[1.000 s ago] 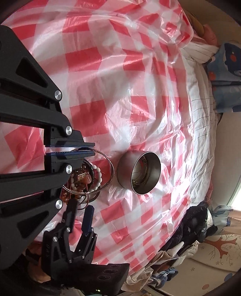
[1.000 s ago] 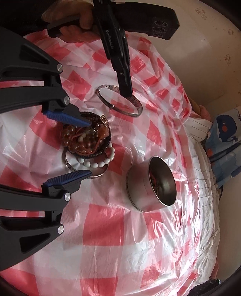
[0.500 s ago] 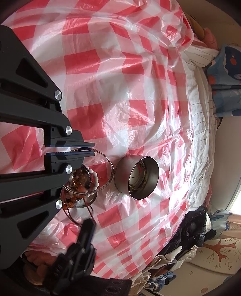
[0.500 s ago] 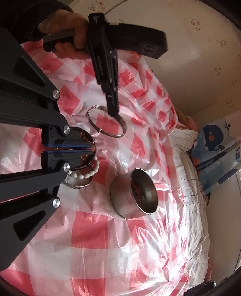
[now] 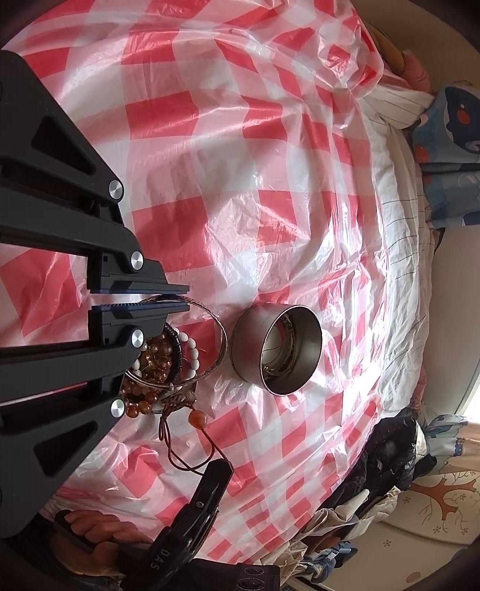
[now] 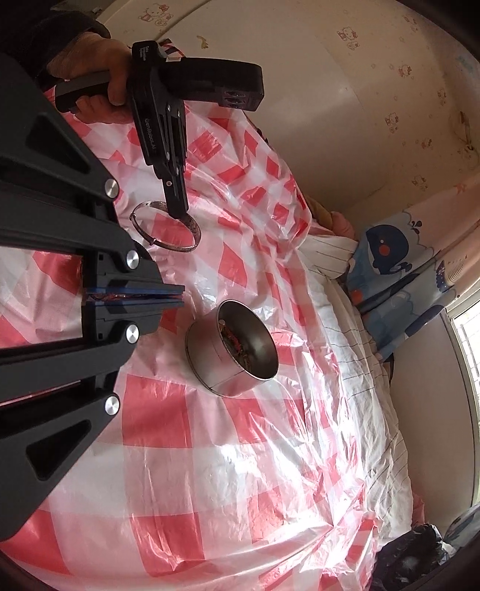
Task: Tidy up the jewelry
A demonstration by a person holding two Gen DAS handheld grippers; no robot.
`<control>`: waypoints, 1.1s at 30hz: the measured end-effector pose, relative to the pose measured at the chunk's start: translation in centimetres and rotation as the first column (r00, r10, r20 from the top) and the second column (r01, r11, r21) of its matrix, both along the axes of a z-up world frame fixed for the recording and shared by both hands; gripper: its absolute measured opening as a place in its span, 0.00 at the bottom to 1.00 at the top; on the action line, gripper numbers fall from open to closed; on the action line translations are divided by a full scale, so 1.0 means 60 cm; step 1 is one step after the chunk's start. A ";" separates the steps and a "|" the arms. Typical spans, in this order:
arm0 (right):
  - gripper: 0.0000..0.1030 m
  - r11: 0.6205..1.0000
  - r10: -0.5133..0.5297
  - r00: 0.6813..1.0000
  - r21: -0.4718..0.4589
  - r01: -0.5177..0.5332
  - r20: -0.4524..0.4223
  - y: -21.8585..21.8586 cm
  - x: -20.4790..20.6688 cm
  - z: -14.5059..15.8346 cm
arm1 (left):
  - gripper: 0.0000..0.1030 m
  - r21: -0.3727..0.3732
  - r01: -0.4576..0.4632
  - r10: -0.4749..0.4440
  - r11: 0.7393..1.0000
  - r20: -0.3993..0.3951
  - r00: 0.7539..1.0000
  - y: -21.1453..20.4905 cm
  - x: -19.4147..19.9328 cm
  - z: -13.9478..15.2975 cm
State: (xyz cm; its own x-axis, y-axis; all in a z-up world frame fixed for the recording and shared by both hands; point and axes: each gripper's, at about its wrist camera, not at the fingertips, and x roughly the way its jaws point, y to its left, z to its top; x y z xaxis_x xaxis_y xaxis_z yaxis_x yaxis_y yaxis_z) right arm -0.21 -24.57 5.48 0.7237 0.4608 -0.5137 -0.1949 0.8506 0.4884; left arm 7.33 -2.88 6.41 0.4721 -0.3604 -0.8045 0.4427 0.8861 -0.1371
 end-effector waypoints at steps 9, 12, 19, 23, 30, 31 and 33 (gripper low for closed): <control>0.02 1.000 -0.015 1.000 -0.019 0.015 0.002 -0.003 -0.003 0.000 | 0.03 0.003 0.003 -0.003 1.000 0.001 1.000 -0.006 0.000 -0.002; 0.02 1.000 -0.018 1.000 -0.022 0.017 -0.006 -0.003 -0.002 -0.002 | 0.03 0.005 0.004 -0.004 1.000 0.000 1.000 -0.007 0.000 -0.003; 0.02 0.999 -0.021 1.000 -0.028 0.021 0.002 -0.003 -0.002 -0.001 | 0.03 0.003 0.005 -0.005 1.000 0.001 1.000 -0.010 0.001 -0.003; 0.02 0.999 -0.023 0.999 -0.023 0.023 0.023 -0.008 -0.003 0.007 | 0.03 0.002 0.005 -0.005 1.000 0.002 1.000 -0.010 0.000 -0.003; 0.03 0.999 -0.020 0.997 -0.042 0.023 0.072 -0.002 0.011 0.039 | 0.03 -0.046 -0.015 0.016 0.999 0.020 1.000 -0.022 0.019 0.008; 0.03 0.999 -0.021 0.997 -0.047 0.025 0.079 -0.002 0.013 0.044 | 0.03 -0.037 -0.019 0.021 0.999 0.032 0.999 -0.028 0.024 0.011; 0.02 0.998 -0.026 0.995 -0.055 0.031 0.091 -0.003 0.016 0.053 | 0.03 -0.055 -0.022 0.025 0.998 0.042 0.999 -0.037 0.038 0.019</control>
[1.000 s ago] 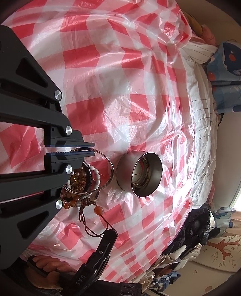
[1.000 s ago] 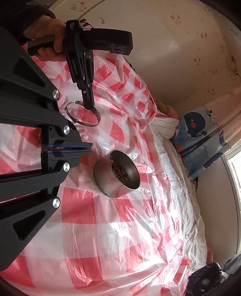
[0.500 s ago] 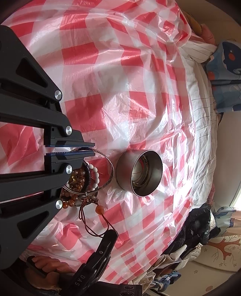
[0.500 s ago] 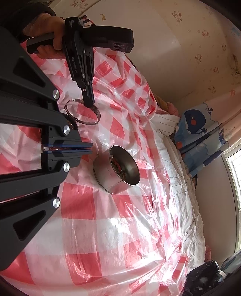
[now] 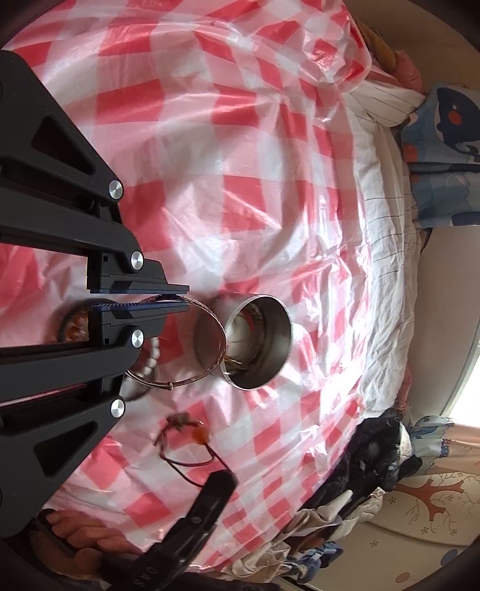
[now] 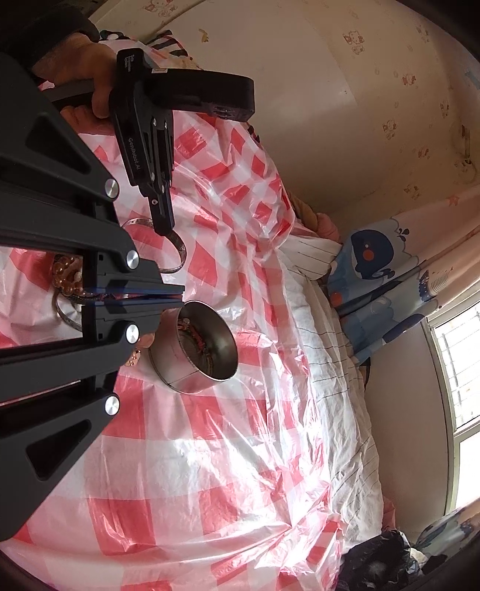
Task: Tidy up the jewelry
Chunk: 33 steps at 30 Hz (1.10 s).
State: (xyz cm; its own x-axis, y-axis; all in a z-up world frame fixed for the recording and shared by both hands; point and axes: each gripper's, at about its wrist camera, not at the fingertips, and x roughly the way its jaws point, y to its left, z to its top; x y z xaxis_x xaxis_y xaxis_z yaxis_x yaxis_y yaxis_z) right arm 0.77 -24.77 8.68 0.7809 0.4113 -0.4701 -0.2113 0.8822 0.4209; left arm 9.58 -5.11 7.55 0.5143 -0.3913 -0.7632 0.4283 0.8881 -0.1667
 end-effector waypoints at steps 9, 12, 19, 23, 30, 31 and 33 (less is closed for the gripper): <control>0.03 0.999 -0.014 1.000 -0.034 0.015 0.024 -0.001 0.030 0.024 | 0.04 0.014 0.031 -0.031 0.999 -0.009 0.999 -0.092 0.090 -0.016; 0.03 0.999 -0.007 0.999 -0.050 0.008 0.035 0.002 0.048 0.033 | 0.05 0.028 0.023 -0.022 0.999 -0.024 0.999 -0.098 0.112 -0.026; 0.03 0.996 0.022 0.997 -0.084 -0.015 0.080 0.020 0.096 0.051 | 0.21 0.014 -0.016 0.016 1.000 0.025 1.000 -0.041 0.089 0.006; 0.29 0.974 -0.043 0.998 -0.224 0.033 -0.039 0.028 0.152 0.001 | 0.29 -0.014 -0.036 0.036 0.999 0.029 0.999 -0.004 0.053 0.018; 0.40 0.986 -0.101 0.974 -0.152 0.070 -0.203 -0.024 0.105 -0.056 | 0.38 -0.012 -0.015 0.015 1.000 -0.013 1.000 0.025 -0.031 -0.006; 0.40 0.987 -0.096 0.974 -0.146 0.066 -0.206 -0.026 0.087 -0.058 | 0.39 -0.009 -0.013 0.012 1.000 -0.028 1.000 0.027 -0.042 -0.014; 0.45 0.989 -0.082 0.971 -0.140 0.052 -0.223 -0.023 0.049 -0.068 | 0.40 -0.004 -0.006 0.006 1.000 -0.058 0.998 0.030 -0.060 -0.030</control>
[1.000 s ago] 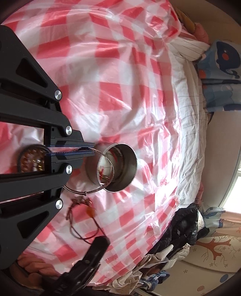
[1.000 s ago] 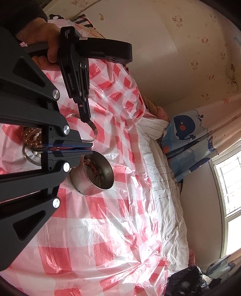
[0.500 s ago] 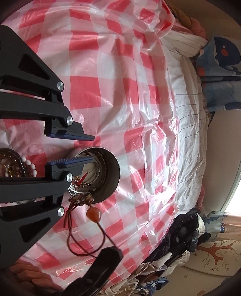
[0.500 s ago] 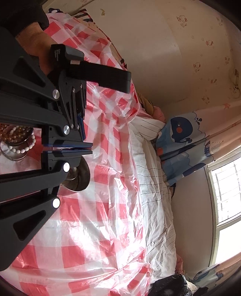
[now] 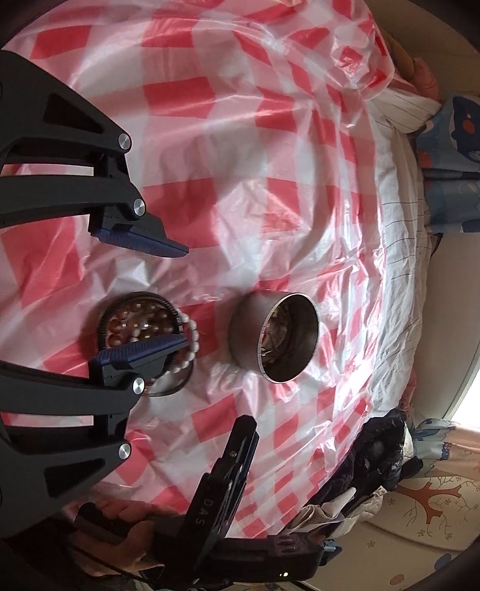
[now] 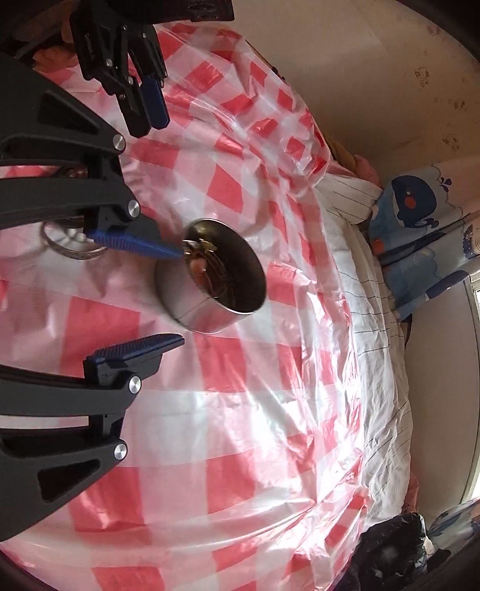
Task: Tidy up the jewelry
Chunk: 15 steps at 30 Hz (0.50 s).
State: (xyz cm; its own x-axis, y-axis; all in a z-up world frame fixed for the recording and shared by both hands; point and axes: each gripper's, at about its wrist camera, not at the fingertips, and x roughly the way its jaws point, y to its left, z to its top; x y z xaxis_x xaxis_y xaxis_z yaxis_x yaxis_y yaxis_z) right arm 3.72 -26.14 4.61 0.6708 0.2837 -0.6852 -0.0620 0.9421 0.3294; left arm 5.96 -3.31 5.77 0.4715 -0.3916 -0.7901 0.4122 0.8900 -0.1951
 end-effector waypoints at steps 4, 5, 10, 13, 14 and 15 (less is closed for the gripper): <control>0.45 1.000 0.016 1.000 -0.001 -0.016 -0.026 0.014 -0.069 -0.021 | 0.40 0.034 0.028 -0.028 0.999 -0.012 1.000 -0.006 -0.020 -0.017; 0.45 1.000 0.017 0.999 0.005 -0.017 -0.032 0.017 -0.083 -0.027 | 0.40 0.044 0.035 -0.035 0.998 -0.010 0.999 -0.010 -0.021 -0.020; 0.45 1.000 0.018 0.998 0.024 -0.017 -0.057 0.028 -0.092 -0.049 | 0.40 0.095 0.058 -0.055 0.994 -0.031 0.998 -0.027 -0.017 -0.045; 0.45 1.000 0.013 0.999 0.029 -0.012 -0.049 0.029 -0.087 -0.053 | 0.40 0.105 0.070 -0.067 0.992 -0.027 0.997 -0.033 -0.013 -0.050; 0.45 1.000 0.012 0.999 0.028 -0.011 -0.051 0.030 -0.085 -0.054 | 0.40 0.101 0.073 -0.070 0.992 -0.030 0.997 -0.035 -0.011 -0.052; 0.46 1.000 0.011 0.998 0.030 -0.010 -0.054 0.030 -0.084 -0.057 | 0.40 0.098 0.074 -0.071 0.992 -0.031 0.997 -0.037 -0.009 -0.053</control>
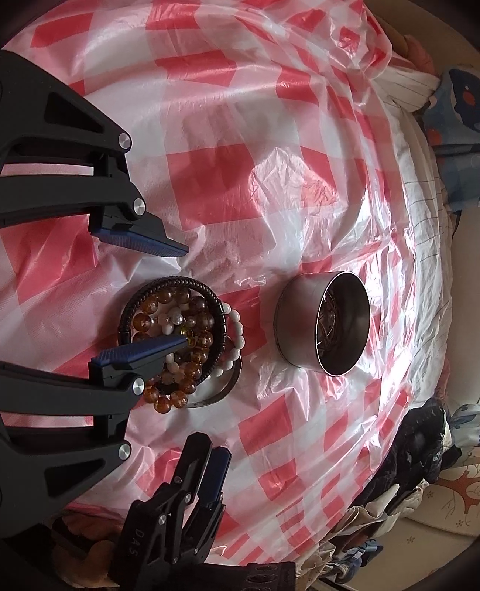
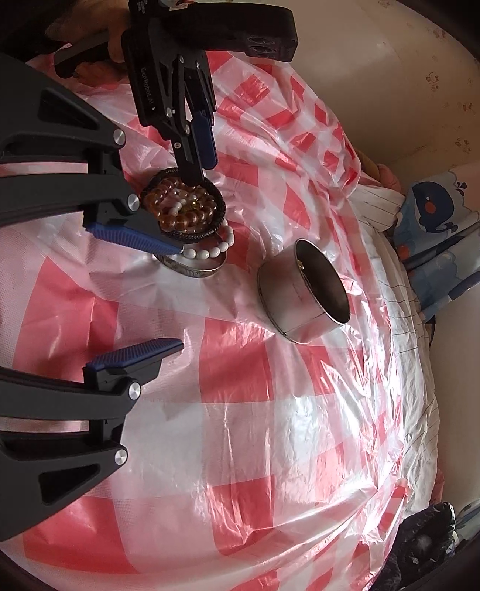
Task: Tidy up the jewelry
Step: 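Pick the black braided bracelet off the pile with the left tool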
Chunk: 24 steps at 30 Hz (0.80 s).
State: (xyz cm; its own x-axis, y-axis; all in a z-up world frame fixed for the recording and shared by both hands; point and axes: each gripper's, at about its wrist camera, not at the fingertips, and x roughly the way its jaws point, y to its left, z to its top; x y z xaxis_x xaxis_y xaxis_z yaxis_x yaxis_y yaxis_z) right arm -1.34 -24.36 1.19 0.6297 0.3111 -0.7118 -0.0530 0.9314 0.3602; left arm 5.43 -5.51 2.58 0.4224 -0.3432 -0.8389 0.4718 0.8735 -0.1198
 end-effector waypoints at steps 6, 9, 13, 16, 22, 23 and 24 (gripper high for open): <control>0.51 1.000 -0.004 1.000 0.016 0.004 -0.003 0.000 0.004 -0.006 | 0.10 0.027 -0.001 0.002 1.000 -0.031 1.000 -0.008 0.011 -0.012; 0.52 1.000 -0.004 1.000 0.018 0.004 -0.002 0.000 0.005 -0.007 | 0.07 -0.003 -0.013 0.013 1.000 -0.033 0.999 -0.002 0.015 -0.004; 0.52 1.000 -0.006 1.000 0.021 0.007 -0.004 0.001 0.007 -0.008 | 0.06 -0.123 -0.034 0.029 0.992 -0.040 0.999 0.018 0.020 0.017; 0.52 1.000 -0.006 1.000 0.019 0.006 -0.006 0.001 0.008 -0.009 | 0.06 -0.252 -0.070 0.058 0.965 -0.053 0.997 0.045 0.026 0.035; 0.52 1.000 -0.002 1.000 0.004 0.002 0.001 0.006 0.008 -0.010 | 0.06 -0.322 -0.243 0.221 0.915 -0.102 0.970 0.106 0.050 0.031; 0.52 1.000 0.002 1.000 0.000 -0.002 0.007 0.008 0.008 -0.008 | 0.06 -0.283 -0.268 0.250 0.921 -0.099 0.963 0.107 0.053 0.026; 0.52 1.000 0.008 1.000 -0.003 -0.008 0.014 0.012 0.007 -0.007 | 0.07 -0.266 -0.281 0.263 0.922 -0.102 0.960 0.110 0.054 0.022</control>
State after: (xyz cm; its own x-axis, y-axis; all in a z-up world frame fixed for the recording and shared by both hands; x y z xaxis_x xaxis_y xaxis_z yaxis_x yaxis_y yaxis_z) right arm -0.92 -23.66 0.79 0.6370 0.3139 -0.7040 -0.0652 0.9320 0.3565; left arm 8.66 1.07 3.93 0.4813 -0.4435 -0.7561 0.2047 0.8956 -0.3950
